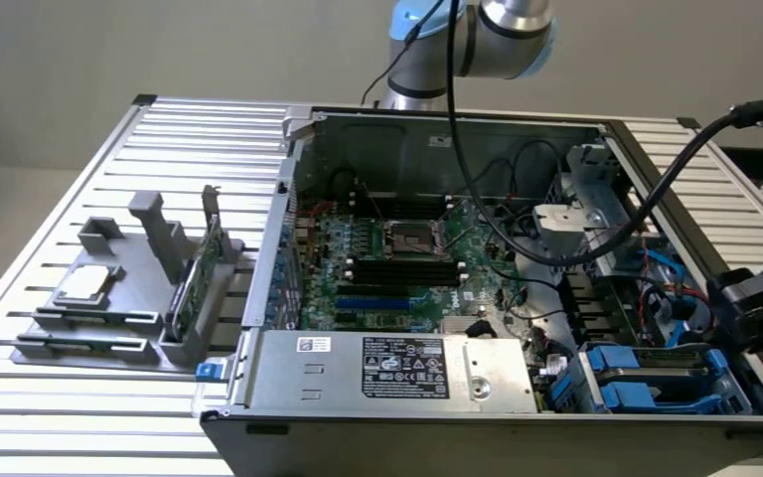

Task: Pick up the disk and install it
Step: 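Insert the first disk wire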

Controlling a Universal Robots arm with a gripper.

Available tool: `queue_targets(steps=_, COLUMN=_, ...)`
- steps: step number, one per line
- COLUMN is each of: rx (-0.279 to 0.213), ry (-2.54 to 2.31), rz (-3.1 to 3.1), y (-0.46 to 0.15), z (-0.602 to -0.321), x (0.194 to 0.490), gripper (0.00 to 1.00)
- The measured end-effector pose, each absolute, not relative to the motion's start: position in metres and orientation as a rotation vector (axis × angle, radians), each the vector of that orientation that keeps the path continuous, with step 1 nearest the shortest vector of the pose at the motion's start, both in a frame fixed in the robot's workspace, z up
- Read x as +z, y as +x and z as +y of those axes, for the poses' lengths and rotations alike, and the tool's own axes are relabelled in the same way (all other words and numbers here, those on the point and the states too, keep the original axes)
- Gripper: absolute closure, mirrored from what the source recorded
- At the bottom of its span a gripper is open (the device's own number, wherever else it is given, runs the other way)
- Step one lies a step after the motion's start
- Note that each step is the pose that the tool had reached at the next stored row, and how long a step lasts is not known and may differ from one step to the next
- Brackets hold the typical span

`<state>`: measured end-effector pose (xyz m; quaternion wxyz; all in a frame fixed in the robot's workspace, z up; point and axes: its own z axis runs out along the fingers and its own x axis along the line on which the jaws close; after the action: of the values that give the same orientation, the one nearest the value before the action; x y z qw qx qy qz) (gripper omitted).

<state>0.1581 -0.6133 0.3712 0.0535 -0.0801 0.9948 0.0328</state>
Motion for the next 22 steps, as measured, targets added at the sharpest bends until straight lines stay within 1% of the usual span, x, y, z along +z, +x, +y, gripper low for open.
queue_targets(steps=8, rx=0.094, ry=-0.046, rz=3.029, y=0.1581, z=-0.6134, x=0.3672, gripper=0.77)
queue_targets(steps=22, rx=0.198, ry=0.218, rz=3.010, y=0.1581, z=-0.6133, x=0.3656, gripper=0.77)
